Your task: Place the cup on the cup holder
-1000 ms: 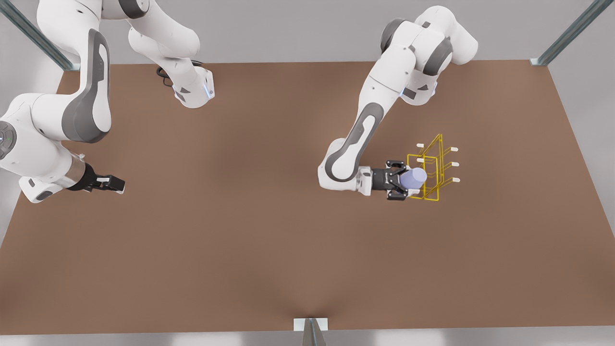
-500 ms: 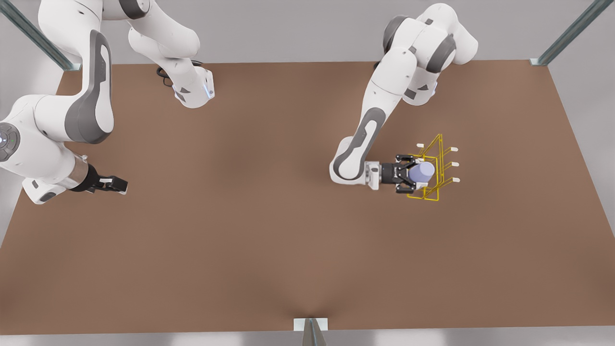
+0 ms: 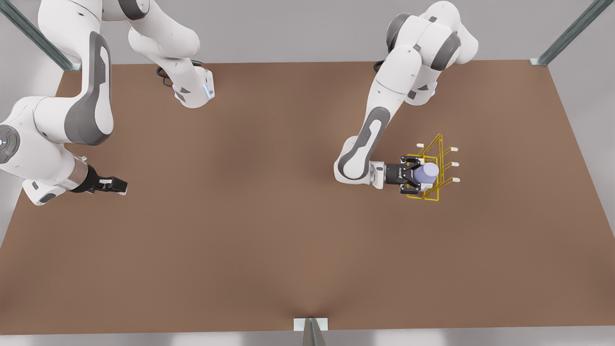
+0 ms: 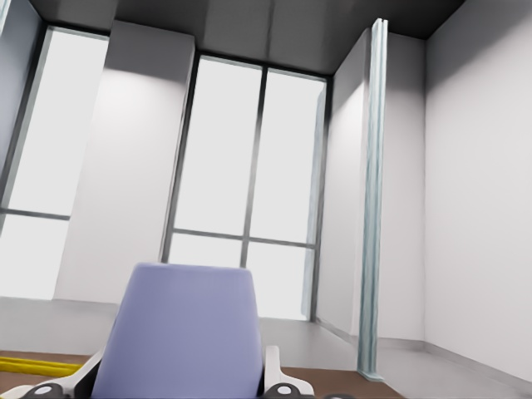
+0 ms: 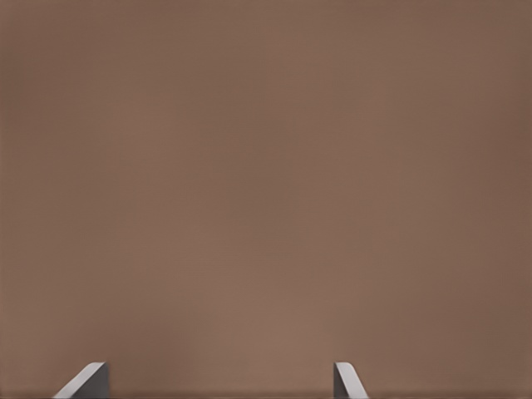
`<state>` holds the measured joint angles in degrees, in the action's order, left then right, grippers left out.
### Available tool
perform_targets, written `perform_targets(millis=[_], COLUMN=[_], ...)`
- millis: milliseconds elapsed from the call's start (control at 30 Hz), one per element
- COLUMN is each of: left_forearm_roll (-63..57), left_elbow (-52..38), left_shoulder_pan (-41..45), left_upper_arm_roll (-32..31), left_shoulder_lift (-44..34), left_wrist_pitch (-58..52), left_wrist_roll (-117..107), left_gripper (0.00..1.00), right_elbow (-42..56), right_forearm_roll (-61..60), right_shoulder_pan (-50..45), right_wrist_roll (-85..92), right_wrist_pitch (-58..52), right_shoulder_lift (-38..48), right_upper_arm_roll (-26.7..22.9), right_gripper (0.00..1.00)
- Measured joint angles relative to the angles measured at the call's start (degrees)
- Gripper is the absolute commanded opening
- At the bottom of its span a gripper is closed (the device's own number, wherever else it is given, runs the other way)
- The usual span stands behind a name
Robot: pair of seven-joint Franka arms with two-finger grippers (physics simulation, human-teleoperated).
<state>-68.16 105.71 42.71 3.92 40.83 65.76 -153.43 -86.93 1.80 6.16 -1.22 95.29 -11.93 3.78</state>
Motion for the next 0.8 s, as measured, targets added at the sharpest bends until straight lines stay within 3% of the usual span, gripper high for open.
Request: perform_targets(millis=[500, 533, 567, 800], left_forearm_roll=[-2.11, -2.13, -2.20, -2.62], left_elbow=[6.03, 6.14, 6.24, 6.77], left_shoulder_pan=[-1.28, -1.26, -1.25, -1.22], left_upper_arm_roll=[0.01, 0.01, 0.00, -0.02], left_shoulder_lift=[-1.91, -1.95, -1.98, -1.86], left_wrist_pitch=[1.73, 1.79, 1.83, 1.95], left_wrist_roll=[-2.00, -2.12, -2.22, -2.78], left_gripper=[0.74, 0.77, 1.00, 1.00], right_elbow=[0.00, 0.03, 0.05, 0.06], right_forearm_roll=[0.00, 0.00, 0.00, 0.00], right_shoulder_pan=[0.01, 0.04, 0.07, 0.09], right_wrist_roll=[0.05, 0.05, 0.05, 0.07], right_wrist_pitch=[0.00, 0.00, 0.00, -0.04], right_shoulder_lift=[-0.24, -0.33, -0.38, -0.43], right_upper_arm_roll=[-0.18, -0.18, -0.18, -0.18], right_gripper=[1.00, 1.00, 1.00, 1.00])
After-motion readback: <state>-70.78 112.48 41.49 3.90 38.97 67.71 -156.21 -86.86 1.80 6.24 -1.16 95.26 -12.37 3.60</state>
